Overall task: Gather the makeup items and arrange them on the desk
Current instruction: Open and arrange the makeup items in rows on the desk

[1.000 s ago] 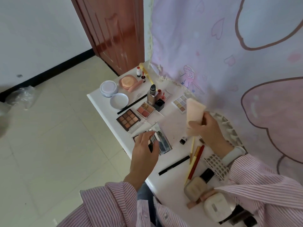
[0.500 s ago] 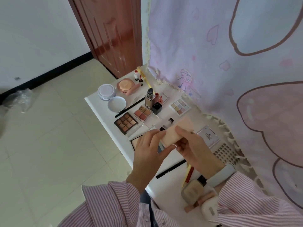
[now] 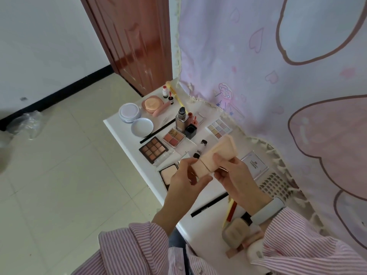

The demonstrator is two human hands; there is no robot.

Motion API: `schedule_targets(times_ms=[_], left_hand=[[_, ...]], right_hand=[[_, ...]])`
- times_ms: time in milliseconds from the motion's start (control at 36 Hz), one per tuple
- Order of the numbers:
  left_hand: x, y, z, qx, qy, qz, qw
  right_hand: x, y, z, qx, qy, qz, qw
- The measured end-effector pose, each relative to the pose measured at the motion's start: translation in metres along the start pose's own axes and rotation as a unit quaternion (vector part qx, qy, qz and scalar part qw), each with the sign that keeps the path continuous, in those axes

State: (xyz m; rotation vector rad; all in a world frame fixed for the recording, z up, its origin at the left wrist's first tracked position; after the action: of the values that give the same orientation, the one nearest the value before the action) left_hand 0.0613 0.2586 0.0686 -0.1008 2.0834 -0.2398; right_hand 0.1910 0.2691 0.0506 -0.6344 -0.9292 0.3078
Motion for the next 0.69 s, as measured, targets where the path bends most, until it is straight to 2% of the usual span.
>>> schedule_targets(times_ms=[111,194,278,444,583,694], left_hand=[[-0.004,0.002,-0.003,-0.016,0.047,0.012,0.999],[-0.011,0.005,-0.002,-0.015,0.045,0.026,0.999],[-0.008,0.008,-0.002,-0.018,-0.015,-0.009,1.000],[-0.003,0.007,0.014,0.039,-0.146,-0.075,0.986],[0.010,0.010,0.009,-0.013,-0.106,-0.095,0.990],[0.004,0.022,0.005,-0.040,-0.004,-0.055,0.998]], right_hand=[[0.005,0.000,-0.002,0.005,-0.004,-0.005,1.000],[0.011,0.000,-0.001,0.023,-0.016,-0.007,1.000],[0.015,0.001,-0.001,0.041,-0.032,-0.002,0.999],[0.015,0.005,-0.007,0.046,-0.031,0.007,0.998],[0.034,0.017,-0.035,-0.037,-0.015,-0.026,0.999],[0.048,0.038,-0.068,-0.119,-0.150,-0.037,0.981]])
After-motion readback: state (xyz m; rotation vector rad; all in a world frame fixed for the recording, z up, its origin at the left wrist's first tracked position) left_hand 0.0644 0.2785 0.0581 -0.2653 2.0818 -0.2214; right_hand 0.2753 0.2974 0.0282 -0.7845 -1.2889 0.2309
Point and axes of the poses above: each hand's wrist, its own y-axis towards the middle knuckle, its own z-axis out of the palm, x = y × z, the point moved 10 cm from there along y, towards the middle knuckle, and after that the axes turned 9 degrees about y, right-handed, at the moved point
